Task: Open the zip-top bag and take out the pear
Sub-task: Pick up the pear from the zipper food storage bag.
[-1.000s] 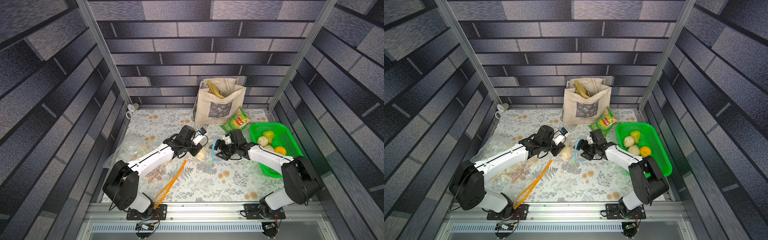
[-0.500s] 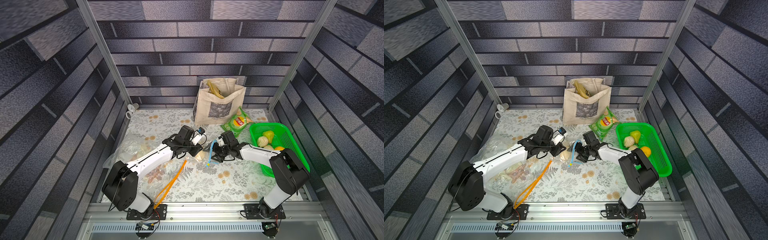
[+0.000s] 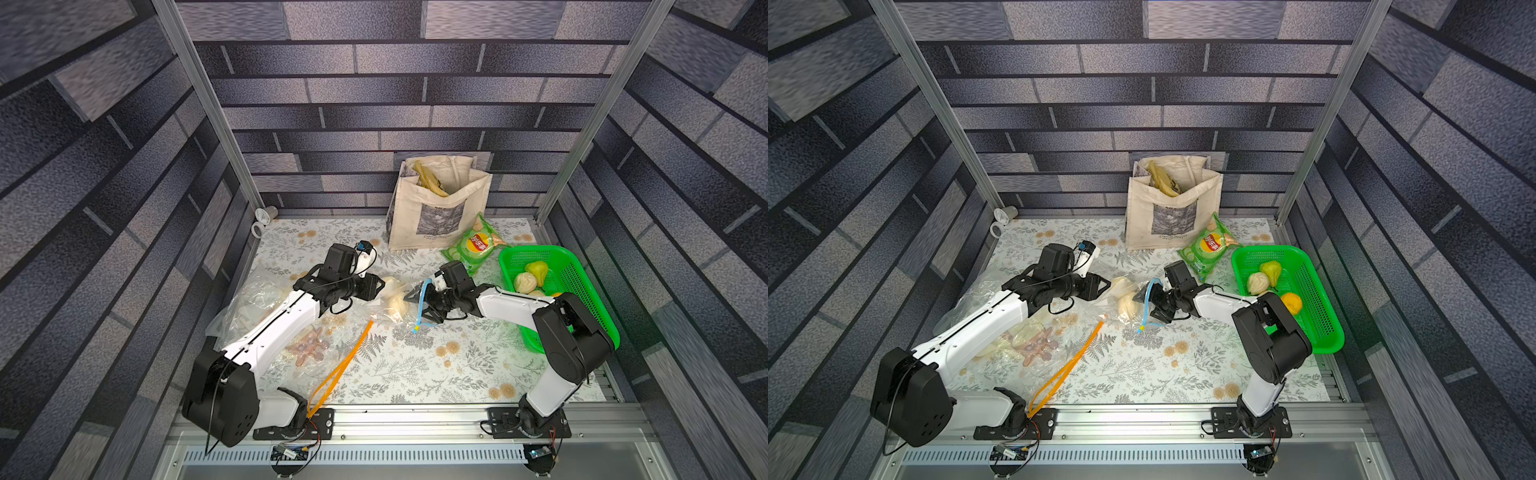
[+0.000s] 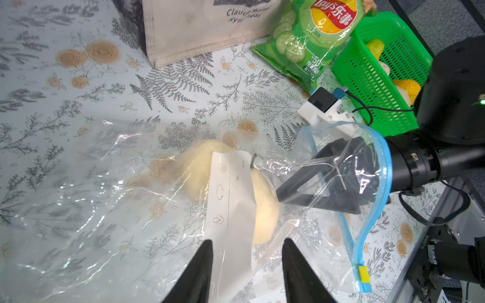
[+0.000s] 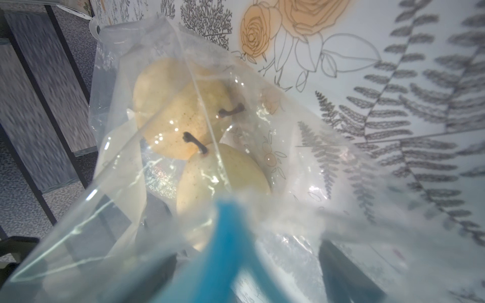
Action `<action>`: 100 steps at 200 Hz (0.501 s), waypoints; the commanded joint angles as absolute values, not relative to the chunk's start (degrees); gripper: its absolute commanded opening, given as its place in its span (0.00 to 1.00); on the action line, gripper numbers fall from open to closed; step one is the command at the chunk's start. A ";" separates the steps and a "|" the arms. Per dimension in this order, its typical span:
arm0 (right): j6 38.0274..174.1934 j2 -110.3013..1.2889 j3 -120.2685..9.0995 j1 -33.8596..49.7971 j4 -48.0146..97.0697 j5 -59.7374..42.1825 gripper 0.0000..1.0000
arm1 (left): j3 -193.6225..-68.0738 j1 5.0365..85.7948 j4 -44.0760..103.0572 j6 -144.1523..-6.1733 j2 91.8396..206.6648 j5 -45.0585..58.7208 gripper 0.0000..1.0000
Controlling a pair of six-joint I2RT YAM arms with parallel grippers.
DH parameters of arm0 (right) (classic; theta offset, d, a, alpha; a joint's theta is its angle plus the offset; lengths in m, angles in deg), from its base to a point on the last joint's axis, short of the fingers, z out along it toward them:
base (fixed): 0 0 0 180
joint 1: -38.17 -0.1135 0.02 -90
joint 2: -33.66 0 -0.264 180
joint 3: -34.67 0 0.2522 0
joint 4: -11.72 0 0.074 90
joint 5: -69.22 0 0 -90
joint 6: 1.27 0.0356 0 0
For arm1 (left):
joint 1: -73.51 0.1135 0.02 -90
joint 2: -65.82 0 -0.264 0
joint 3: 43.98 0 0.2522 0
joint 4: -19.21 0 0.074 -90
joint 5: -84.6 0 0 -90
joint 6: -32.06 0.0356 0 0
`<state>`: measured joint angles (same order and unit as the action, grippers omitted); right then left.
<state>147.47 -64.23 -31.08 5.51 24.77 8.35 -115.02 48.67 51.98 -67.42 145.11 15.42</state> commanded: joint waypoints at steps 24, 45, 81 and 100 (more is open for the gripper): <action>148.07 -64.25 -32.34 5.11 22.62 9.31 0.87 | -116.19 48.86 55.56 -69.56 154.66 19.12 0.35; 148.22 -64.49 -32.40 5.04 22.45 9.49 0.87 | -116.07 48.64 54.68 -69.02 156.67 19.34 0.32; 148.30 -66.38 -33.47 4.43 21.94 10.40 0.87 | -115.79 48.42 51.01 -69.89 159.70 20.68 0.32; 148.32 -67.26 -34.24 4.16 22.20 10.18 0.87 | -116.01 47.95 49.74 -70.34 161.39 21.59 0.31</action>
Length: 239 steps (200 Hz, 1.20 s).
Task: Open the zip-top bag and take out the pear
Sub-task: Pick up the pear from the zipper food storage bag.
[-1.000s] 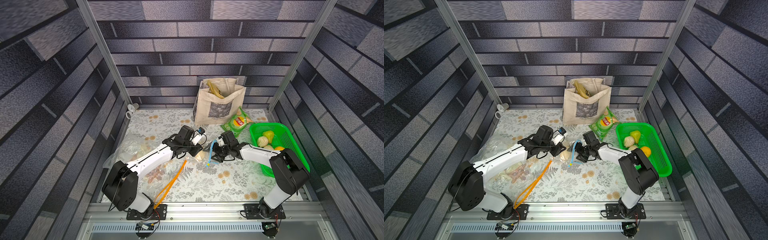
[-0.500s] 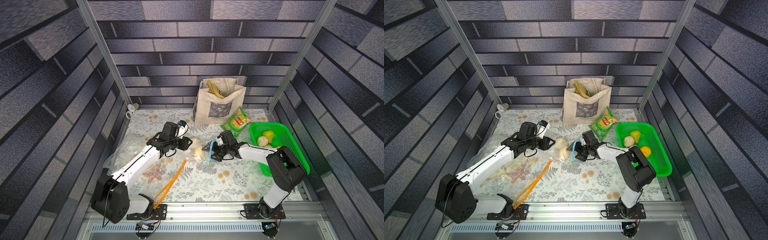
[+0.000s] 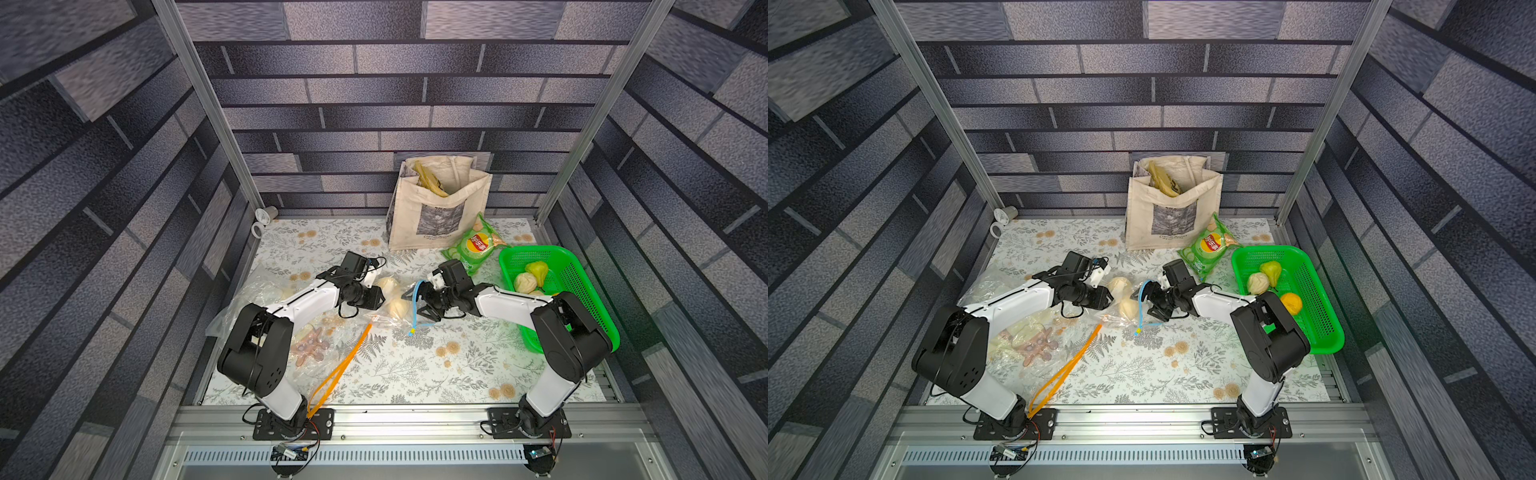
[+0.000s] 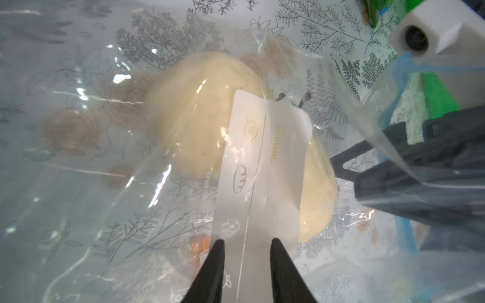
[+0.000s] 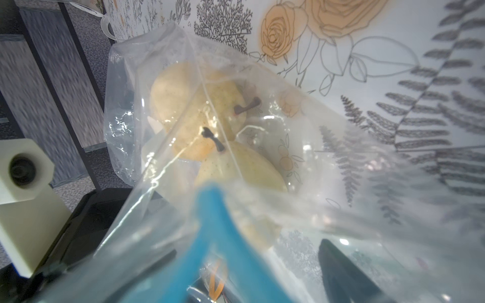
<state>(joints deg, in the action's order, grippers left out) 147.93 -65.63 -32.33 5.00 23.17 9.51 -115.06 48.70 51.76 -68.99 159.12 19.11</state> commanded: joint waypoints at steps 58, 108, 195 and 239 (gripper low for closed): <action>146.88 -70.42 -36.40 3.81 24.01 9.53 0.87 | -116.98 46.18 48.67 -70.51 164.35 22.56 0.31; 145.02 -72.37 -37.84 3.45 25.72 9.45 0.76 | -117.34 47.00 49.19 -70.60 164.53 21.76 0.30; 136.04 -60.58 -33.91 8.22 38.69 10.61 0.62 | -114.71 51.72 51.61 -71.64 164.32 16.71 0.27; 128.58 -52.21 -33.08 13.38 49.54 13.57 0.66 | -114.23 51.72 51.32 -71.27 163.21 16.14 0.27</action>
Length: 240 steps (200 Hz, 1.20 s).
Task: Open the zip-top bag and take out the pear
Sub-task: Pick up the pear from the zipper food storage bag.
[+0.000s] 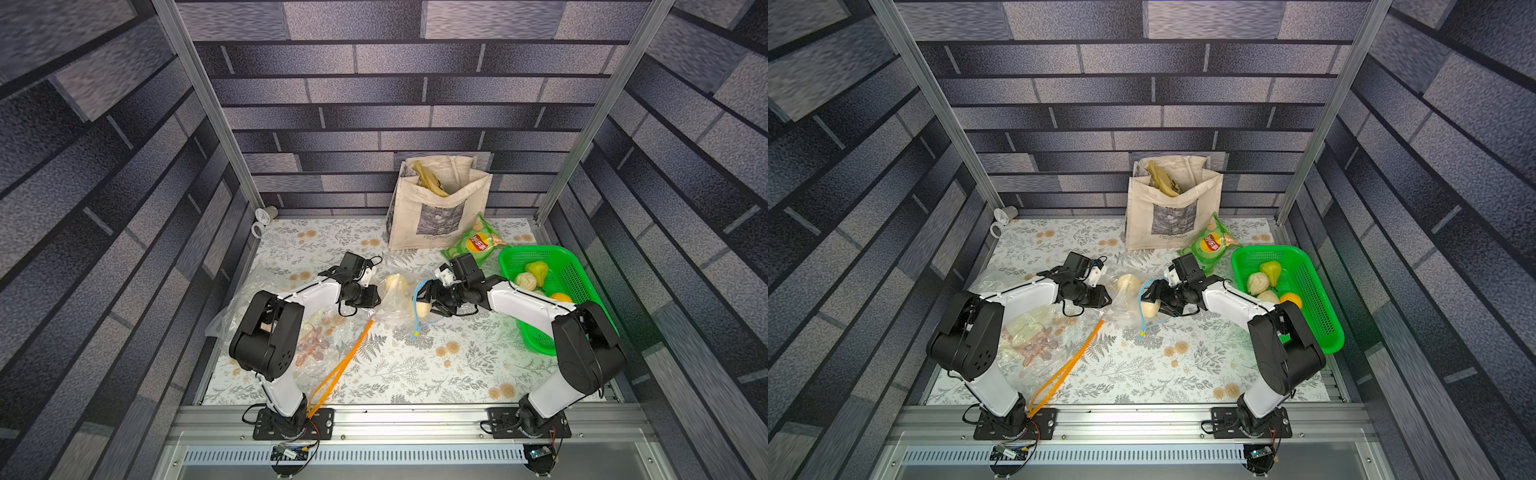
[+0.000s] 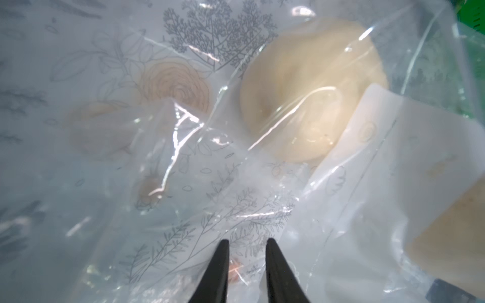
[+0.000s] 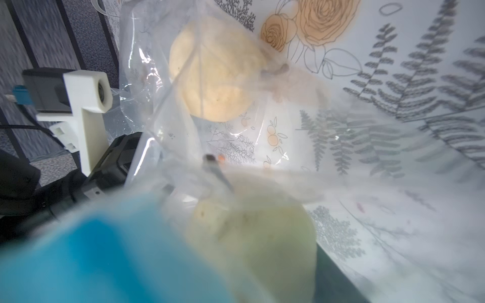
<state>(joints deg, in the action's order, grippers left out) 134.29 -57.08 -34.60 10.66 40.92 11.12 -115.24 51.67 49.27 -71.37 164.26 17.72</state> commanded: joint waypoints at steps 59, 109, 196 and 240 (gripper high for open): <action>128.35 -44.50 -30.71 17.83 49.05 21.02 0.66 | -114.27 51.63 51.50 -71.15 163.09 16.54 0.29; 126.80 -46.72 -28.69 17.71 49.33 17.43 0.65 | -114.66 50.34 50.23 -69.67 159.99 18.05 0.30; 126.15 -52.74 -30.80 17.60 47.21 16.77 0.65 | -111.79 43.09 50.55 -57.99 142.13 20.02 0.49; 127.55 -54.59 -32.17 17.60 45.02 19.12 0.65 | -104.33 38.54 41.14 -46.26 136.75 16.91 0.54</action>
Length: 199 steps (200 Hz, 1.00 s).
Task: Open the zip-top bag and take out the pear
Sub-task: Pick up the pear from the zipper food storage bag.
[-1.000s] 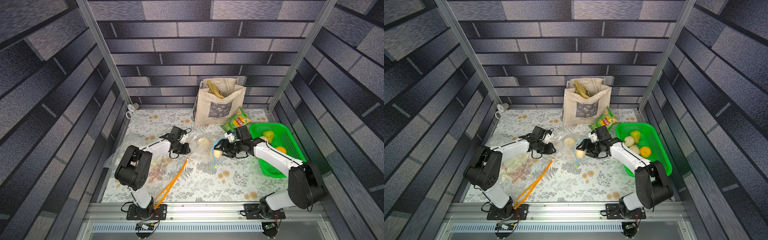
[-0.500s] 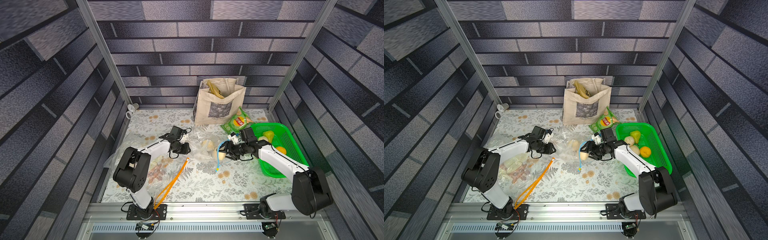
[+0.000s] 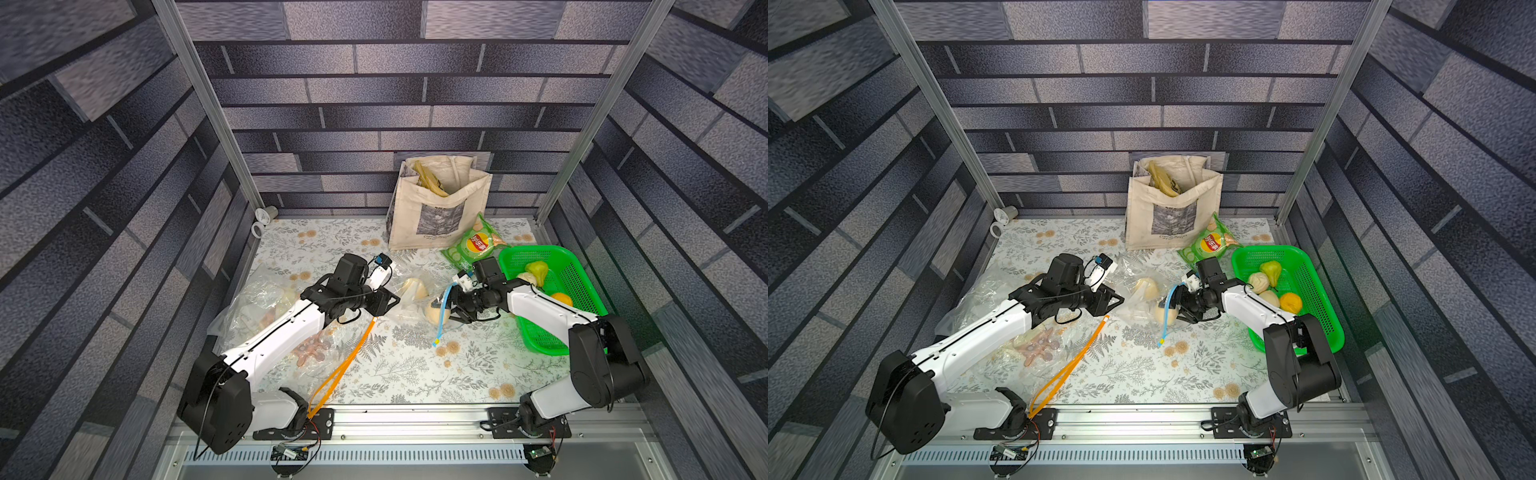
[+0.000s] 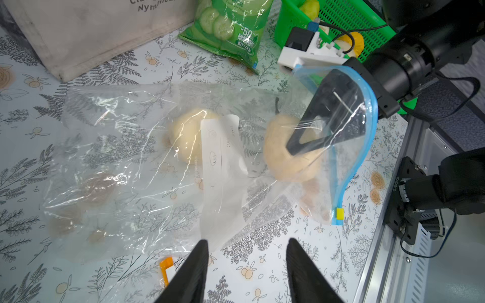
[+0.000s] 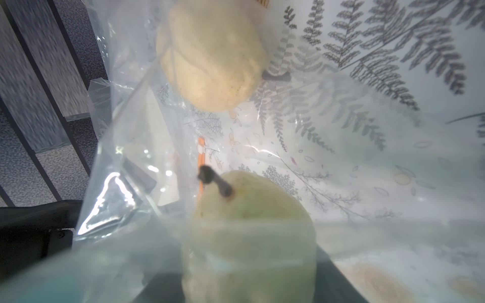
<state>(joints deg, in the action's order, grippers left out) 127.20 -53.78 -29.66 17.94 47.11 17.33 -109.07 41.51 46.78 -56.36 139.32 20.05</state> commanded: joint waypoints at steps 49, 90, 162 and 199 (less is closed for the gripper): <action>128.41 -54.09 -32.40 17.61 44.13 20.77 0.65 | -105.95 36.46 35.47 -39.19 142.64 13.04 0.66; 128.98 -53.29 -31.57 17.62 43.32 21.42 0.65 | -109.36 35.35 32.82 -37.95 149.09 10.85 0.64; 123.65 -52.32 -32.42 17.66 49.63 23.15 0.65 | -114.57 35.64 36.59 -36.26 155.45 9.76 0.00; 119.36 -48.64 -32.45 17.88 54.86 24.06 0.65 | -118.55 36.76 43.21 -36.48 159.24 9.08 0.00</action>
